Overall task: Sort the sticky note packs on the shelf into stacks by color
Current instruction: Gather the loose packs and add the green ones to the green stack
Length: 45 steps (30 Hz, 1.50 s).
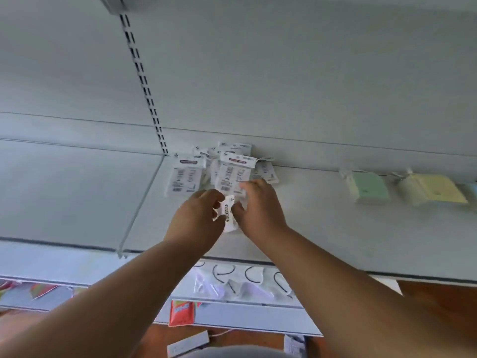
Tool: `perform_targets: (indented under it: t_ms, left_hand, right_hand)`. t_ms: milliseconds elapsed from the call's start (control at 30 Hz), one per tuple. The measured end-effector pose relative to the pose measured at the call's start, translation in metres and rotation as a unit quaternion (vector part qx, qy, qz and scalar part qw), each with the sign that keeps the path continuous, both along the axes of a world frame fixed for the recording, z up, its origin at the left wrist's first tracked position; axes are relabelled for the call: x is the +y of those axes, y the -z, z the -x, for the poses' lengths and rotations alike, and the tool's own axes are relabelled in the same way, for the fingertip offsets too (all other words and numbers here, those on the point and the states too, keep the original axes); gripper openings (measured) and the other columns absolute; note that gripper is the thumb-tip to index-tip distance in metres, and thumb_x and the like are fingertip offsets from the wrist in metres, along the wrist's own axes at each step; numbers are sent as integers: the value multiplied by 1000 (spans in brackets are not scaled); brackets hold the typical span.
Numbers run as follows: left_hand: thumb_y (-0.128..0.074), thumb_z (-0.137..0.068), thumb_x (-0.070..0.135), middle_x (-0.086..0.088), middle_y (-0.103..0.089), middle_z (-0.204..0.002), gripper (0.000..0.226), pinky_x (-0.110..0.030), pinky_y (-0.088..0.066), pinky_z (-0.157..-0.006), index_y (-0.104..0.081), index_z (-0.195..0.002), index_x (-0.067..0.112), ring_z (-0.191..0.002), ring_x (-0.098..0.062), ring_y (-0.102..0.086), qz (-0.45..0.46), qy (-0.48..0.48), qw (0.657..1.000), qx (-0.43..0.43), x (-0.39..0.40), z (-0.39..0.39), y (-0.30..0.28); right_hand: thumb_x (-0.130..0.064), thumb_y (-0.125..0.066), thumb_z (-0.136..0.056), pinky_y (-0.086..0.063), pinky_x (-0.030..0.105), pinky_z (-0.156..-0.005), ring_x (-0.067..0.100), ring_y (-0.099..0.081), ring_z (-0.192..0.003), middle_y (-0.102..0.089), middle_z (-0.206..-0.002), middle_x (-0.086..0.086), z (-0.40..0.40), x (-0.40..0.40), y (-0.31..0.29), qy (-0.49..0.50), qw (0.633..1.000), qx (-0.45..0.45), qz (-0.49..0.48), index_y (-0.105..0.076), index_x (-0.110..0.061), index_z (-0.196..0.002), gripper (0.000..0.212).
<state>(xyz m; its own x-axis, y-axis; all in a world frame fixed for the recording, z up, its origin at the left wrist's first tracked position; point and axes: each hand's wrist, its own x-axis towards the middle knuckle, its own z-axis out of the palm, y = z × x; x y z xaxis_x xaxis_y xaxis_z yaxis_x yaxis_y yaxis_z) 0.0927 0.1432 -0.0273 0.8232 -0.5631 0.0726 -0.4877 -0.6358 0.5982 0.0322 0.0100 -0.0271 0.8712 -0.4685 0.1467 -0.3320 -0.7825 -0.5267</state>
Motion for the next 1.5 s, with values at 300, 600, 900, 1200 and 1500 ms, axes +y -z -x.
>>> perform_targets:
  t_ms: [300, 600, 900, 1200, 1500]
  left_hand:
    - [-77, -72, 36, -1, -53, -128, 65, -33, -42, -102, -54, -131, 21, -118, -25, -48, -120, 97, 988, 2, 64, -44, 26]
    - [-62, -88, 36, -2, -60, -114, 36, -38, -44, -95, -60, -121, 22, -110, -27, -50, -113, 145, 979, -87, 60, -49, 29]
    - [-37, -103, 14, -14, -70, -85, 28, -39, -59, -71, -59, -85, 16, -70, -24, -70, 261, -110, 886, 366, 35, -30, -8]
    - [-57, -94, 15, -5, -68, -82, 15, -37, -60, -75, -71, -94, 12, -70, -18, -65, 235, -52, 881, 408, 10, -12, 4]
    - [-70, -83, 18, 2, -73, -73, 10, -40, -61, -73, -69, -92, 20, -74, -22, -72, 135, 60, 936, 319, -116, 25, -12]
  right_hand:
    - [-36, -63, -82, -50, 40, -89, 34, -54, -107, -56, -115, 14, -34, 56, 19, 164, 975, 148, -35, -49, -14, -126, 51]
    - [-11, -65, -77, -55, 34, -74, 23, -63, -84, -63, -92, -1, -37, 53, 10, 246, 927, 41, -281, -60, -17, -88, 13]
    - [-37, -62, -85, -55, 45, -83, 22, -66, -87, -69, -97, 0, -17, 38, -11, 221, 915, -70, -329, -63, -20, -102, 24]
    - [-18, -65, -86, -53, 29, -55, 25, -66, -83, -69, -93, 7, 23, 6, -1, 218, 912, -109, -331, -62, -19, -97, 11]
    - [-21, -61, -82, -57, 46, -76, 25, -67, -83, -71, -88, 1, 89, -91, -8, 324, 924, -93, -182, -71, -19, -101, 21]
